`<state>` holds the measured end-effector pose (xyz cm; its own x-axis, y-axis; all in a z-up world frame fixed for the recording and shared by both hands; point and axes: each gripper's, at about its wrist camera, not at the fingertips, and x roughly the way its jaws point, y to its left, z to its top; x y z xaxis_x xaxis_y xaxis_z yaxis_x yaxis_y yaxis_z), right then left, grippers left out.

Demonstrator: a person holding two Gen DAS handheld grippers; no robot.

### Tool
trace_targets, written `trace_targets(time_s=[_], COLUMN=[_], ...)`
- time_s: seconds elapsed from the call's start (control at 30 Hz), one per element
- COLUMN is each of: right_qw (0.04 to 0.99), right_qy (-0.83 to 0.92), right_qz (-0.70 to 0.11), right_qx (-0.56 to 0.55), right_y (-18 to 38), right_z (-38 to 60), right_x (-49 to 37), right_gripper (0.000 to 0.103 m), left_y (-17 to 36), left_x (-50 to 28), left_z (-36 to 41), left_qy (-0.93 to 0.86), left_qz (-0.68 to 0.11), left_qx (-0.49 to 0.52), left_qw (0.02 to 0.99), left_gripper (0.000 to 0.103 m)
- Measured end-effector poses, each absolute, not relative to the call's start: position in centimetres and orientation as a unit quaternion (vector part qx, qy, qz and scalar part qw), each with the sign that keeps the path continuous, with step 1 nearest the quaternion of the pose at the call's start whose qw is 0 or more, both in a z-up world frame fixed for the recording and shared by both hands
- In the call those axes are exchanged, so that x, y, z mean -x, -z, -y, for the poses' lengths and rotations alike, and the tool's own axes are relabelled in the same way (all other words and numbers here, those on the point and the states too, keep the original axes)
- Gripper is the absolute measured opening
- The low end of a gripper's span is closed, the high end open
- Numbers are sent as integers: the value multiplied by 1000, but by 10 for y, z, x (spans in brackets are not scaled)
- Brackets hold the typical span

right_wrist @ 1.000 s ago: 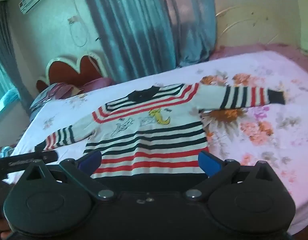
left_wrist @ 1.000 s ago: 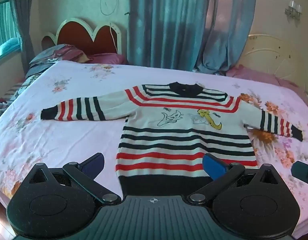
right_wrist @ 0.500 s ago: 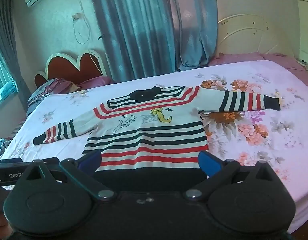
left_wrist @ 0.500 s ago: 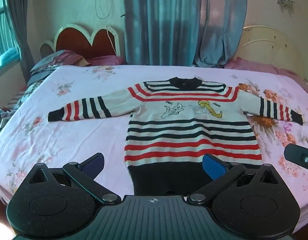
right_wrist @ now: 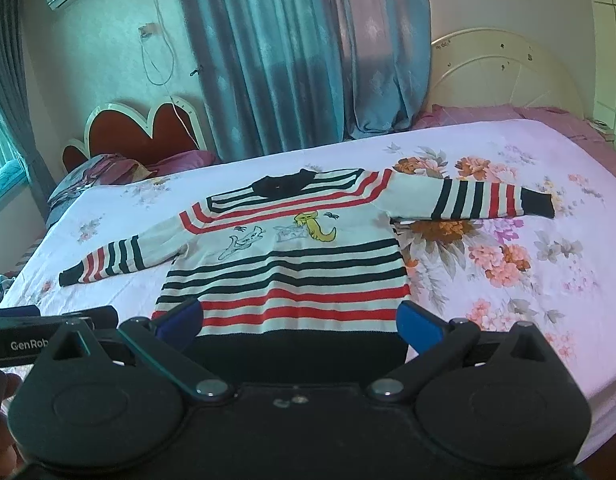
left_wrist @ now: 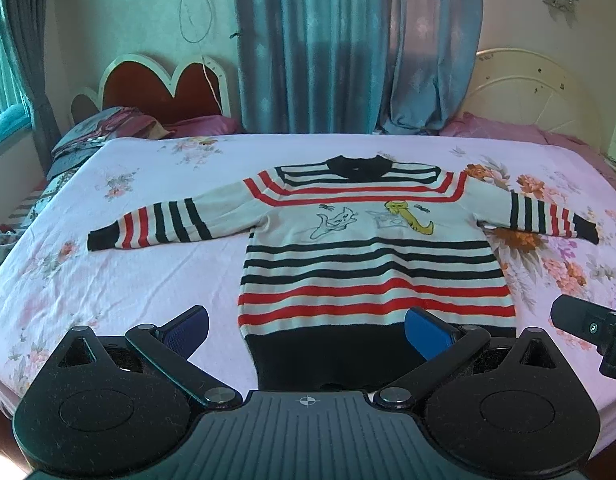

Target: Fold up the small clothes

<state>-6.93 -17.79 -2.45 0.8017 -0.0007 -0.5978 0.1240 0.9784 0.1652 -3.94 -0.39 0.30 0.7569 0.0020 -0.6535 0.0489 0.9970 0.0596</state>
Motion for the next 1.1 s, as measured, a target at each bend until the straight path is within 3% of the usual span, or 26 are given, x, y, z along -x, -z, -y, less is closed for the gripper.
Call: trace_targets(time_s=[1.1], right_qw=[941], right_qy=[41], right_qz=[-318], right_qx=[-111], right_y=[33], right_z=[188], right_x=[71], right_gripper=[102], left_y=[3], left_x=[39], left_z=[19], left_qy=[27], left_qz=[-356], left_qx=[-44], left_qw=[933], left_gripper=[103])
